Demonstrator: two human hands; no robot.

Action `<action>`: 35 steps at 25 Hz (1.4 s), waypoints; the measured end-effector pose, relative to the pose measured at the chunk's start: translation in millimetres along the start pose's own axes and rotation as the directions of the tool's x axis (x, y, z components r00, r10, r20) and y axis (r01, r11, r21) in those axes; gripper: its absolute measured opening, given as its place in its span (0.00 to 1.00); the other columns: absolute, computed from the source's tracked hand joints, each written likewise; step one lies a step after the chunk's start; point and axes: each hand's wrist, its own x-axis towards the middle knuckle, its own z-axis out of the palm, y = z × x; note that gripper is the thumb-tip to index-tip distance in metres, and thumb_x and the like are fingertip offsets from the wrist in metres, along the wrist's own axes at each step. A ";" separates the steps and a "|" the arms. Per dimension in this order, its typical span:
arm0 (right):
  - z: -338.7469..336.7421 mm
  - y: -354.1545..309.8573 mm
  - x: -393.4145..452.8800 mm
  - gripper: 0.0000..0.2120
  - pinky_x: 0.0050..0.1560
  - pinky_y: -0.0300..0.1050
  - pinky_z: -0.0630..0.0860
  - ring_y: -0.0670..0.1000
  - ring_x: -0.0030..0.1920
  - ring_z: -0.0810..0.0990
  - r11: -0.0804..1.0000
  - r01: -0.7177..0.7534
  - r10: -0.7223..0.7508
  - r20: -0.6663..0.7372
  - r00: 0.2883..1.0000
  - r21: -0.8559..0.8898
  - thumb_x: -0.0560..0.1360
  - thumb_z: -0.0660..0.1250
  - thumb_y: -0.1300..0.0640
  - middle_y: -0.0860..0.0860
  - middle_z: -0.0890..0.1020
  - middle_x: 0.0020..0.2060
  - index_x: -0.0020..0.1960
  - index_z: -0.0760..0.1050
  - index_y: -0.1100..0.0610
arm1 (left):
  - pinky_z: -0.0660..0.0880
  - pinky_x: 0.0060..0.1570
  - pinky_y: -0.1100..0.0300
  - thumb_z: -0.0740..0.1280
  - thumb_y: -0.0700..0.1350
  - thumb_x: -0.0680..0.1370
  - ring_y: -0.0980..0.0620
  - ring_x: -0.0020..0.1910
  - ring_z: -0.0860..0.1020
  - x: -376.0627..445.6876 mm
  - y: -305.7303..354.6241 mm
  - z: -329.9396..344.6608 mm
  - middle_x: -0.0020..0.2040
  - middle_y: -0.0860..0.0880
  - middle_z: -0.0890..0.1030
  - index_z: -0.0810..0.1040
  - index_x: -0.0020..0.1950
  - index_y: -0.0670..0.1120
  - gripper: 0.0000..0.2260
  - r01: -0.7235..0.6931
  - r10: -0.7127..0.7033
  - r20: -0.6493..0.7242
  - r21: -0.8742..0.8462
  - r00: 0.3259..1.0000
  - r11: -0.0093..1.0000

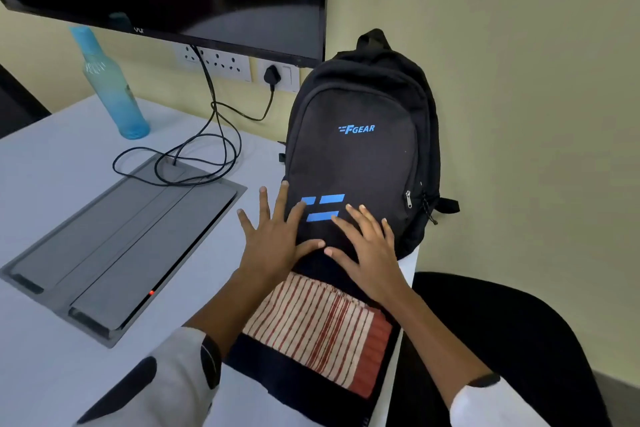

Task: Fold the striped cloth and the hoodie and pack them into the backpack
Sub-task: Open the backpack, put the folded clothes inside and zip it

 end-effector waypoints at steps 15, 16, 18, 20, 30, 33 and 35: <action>-119.7 69.1 210.5 0.36 0.75 0.55 0.52 0.58 0.77 0.49 0.950 -0.227 0.152 -0.316 0.937 -0.215 0.74 0.68 0.46 0.59 0.54 0.76 0.76 0.56 0.54 | 0.66 0.67 0.52 0.74 0.53 0.70 0.47 0.70 0.66 159.2 18.3 -52.5 0.74 0.48 0.64 0.54 0.76 0.48 0.42 -0.001 -0.147 -0.096 -0.841 0.985 0.541; -123.8 70.9 218.6 0.42 0.75 0.56 0.50 0.58 0.77 0.48 0.942 -0.258 0.201 -0.254 0.946 -0.213 0.72 0.70 0.43 0.59 0.53 0.76 0.77 0.52 0.53 | 0.68 0.66 0.52 0.75 0.54 0.69 0.47 0.69 0.68 160.5 18.1 -54.0 0.72 0.49 0.66 0.56 0.75 0.48 0.41 0.014 -0.163 -0.080 -0.862 0.983 0.507; -127.8 70.7 229.8 0.53 0.74 0.58 0.50 0.59 0.76 0.50 0.940 -0.293 0.281 -0.091 0.955 -0.177 0.67 0.73 0.39 0.59 0.56 0.76 0.78 0.43 0.53 | 0.70 0.63 0.51 0.75 0.53 0.69 0.47 0.66 0.70 159.6 16.0 -57.2 0.70 0.49 0.69 0.60 0.73 0.49 0.38 0.045 -0.202 -0.051 -0.896 0.978 0.442; -129.1 68.3 234.6 0.55 0.72 0.57 0.57 0.59 0.74 0.58 0.947 -0.297 0.300 0.008 0.954 -0.120 0.66 0.74 0.40 0.59 0.61 0.73 0.78 0.43 0.55 | 0.72 0.58 0.54 0.74 0.50 0.71 0.47 0.63 0.72 154.4 14.4 -60.5 0.65 0.51 0.72 0.62 0.72 0.50 0.34 0.040 -0.237 -0.066 -0.908 0.969 0.416; -144.4 27.2 195.6 0.06 0.53 0.55 0.75 0.54 0.46 0.80 0.853 -0.165 0.318 -0.245 0.916 0.494 0.72 0.70 0.56 0.50 0.83 0.39 0.42 0.81 0.46 | 0.81 0.42 0.48 0.74 0.40 0.71 0.46 0.50 0.76 114.5 7.3 -89.8 0.47 0.46 0.77 0.77 0.55 0.43 0.14 0.251 -0.420 0.185 -0.962 0.889 0.107; -158.9 -7.0 177.3 0.08 0.52 0.52 0.76 0.48 0.42 0.79 0.723 0.004 0.249 -0.265 0.932 0.691 0.71 0.70 0.62 0.51 0.84 0.38 0.42 0.82 0.49 | 0.80 0.45 0.44 0.76 0.40 0.69 0.46 0.53 0.74 97.6 8.3 -102.3 0.54 0.47 0.73 0.69 0.58 0.45 0.23 0.236 -0.411 0.239 -0.970 0.880 -0.059; -172.5 -30.1 166.4 0.09 0.49 0.43 0.76 0.47 0.43 0.80 0.643 0.107 0.172 -0.279 0.945 0.758 0.71 0.70 0.67 0.50 0.84 0.40 0.48 0.83 0.56 | 0.80 0.45 0.44 0.75 0.41 0.71 0.44 0.55 0.75 89.6 7.0 -110.7 0.58 0.46 0.73 0.67 0.63 0.45 0.25 0.205 -0.439 0.231 -0.973 0.868 -0.106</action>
